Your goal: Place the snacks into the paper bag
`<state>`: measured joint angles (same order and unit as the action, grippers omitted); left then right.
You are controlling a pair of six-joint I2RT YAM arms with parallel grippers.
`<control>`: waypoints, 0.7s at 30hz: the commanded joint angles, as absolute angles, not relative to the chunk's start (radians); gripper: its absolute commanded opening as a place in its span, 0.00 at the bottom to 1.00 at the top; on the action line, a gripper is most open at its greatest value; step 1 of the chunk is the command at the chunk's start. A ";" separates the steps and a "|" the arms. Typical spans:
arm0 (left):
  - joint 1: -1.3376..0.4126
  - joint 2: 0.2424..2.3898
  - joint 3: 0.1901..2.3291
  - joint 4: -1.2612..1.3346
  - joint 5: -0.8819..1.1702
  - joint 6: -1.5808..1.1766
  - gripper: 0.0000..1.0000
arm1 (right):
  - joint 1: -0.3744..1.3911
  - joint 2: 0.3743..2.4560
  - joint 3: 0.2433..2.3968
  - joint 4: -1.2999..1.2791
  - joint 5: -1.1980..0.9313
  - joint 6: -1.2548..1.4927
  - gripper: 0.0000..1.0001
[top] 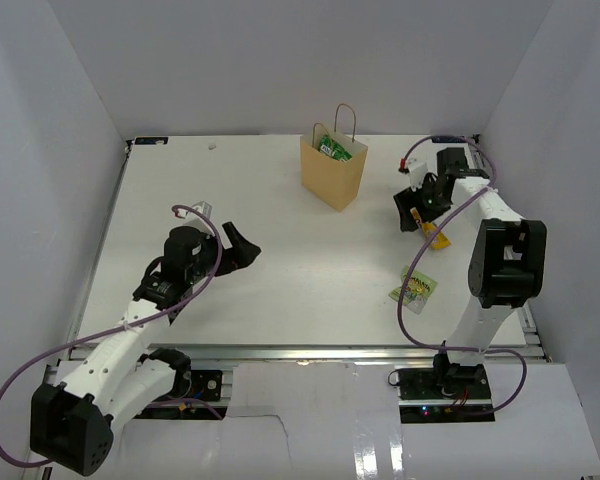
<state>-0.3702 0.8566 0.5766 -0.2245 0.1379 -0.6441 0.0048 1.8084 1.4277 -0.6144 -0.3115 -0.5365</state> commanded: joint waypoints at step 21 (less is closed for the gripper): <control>-0.367 0.770 0.583 -0.267 0.103 -0.640 0.98 | -0.023 1.925 1.350 -0.511 -0.072 -0.673 0.40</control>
